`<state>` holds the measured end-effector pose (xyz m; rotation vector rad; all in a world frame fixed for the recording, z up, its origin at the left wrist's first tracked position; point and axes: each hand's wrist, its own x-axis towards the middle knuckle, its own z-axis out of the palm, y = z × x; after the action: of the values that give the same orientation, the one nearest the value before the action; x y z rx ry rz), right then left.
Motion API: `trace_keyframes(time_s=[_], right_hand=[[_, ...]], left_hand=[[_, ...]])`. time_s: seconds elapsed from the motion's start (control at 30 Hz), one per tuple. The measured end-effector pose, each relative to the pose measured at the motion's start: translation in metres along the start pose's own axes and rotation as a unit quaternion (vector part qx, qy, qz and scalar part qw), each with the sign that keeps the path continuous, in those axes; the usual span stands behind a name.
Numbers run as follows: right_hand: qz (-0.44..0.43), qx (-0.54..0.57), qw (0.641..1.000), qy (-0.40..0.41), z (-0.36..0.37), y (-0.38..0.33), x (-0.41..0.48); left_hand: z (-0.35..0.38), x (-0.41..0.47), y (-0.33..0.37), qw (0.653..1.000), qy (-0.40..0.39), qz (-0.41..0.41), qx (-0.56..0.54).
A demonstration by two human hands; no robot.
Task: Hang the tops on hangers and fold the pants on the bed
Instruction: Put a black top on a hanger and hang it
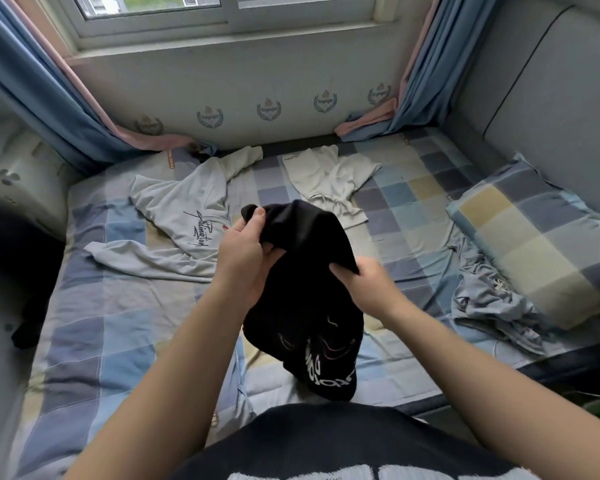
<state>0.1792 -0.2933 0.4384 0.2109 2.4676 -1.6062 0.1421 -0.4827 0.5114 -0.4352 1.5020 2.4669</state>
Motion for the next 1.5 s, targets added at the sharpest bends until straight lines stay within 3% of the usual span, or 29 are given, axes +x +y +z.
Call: trace_keyframes(time_s=[0.23,0.4,0.53,0.6,0.67,0.8,0.87,1.0,1.1,1.23,1.33,1.5], right_hand=[[0.051,0.212,0.974,0.059,-0.039,-0.082,0.021],[0.065,0.381,0.921,0.046,-0.061,-0.129,0.023],[0.05,0.488,0.871,0.038,-0.067,-0.146,0.026],[0.035,0.518,0.854,0.031,-0.067,-0.138,0.025],[0.032,0.496,0.868,0.02,-0.068,-0.115,0.021],[0.025,0.24,0.969,0.06,-0.058,-0.033,0.002],[0.028,0.167,0.983,0.068,-0.039,0.007,-0.014],[0.069,0.08,0.994,-0.025,0.015,0.061,-0.043],[0.057,-0.095,0.994,0.014,0.023,0.081,-0.037],[0.082,-0.005,0.996,0.038,-0.009,0.068,-0.019],[0.086,0.121,0.985,0.093,-0.031,0.032,-0.007],[0.103,0.22,0.967,0.08,-0.038,-0.024,0.0]], left_hand=[[-0.014,-0.013,-0.058,0.969,-0.009,0.12,0.215],[-0.006,-0.012,-0.102,0.913,-0.167,0.019,0.371],[0.009,0.01,-0.116,0.867,-0.105,0.081,0.48],[0.011,0.018,-0.113,0.872,-0.091,0.104,0.469],[0.012,0.017,-0.105,0.894,-0.081,0.111,0.426],[0.021,0.005,-0.082,0.973,-0.048,0.047,0.221],[0.026,0.0,-0.069,0.987,-0.03,0.024,0.157],[0.037,-0.005,-0.052,0.997,-0.028,-0.005,0.069],[0.041,-0.006,-0.05,0.997,-0.023,0.002,0.07],[0.02,0.005,-0.041,0.998,-0.002,0.026,0.052],[0.0,0.004,-0.042,0.984,-0.036,0.028,0.17],[-0.015,-0.024,-0.078,0.924,-0.236,0.01,0.302]])
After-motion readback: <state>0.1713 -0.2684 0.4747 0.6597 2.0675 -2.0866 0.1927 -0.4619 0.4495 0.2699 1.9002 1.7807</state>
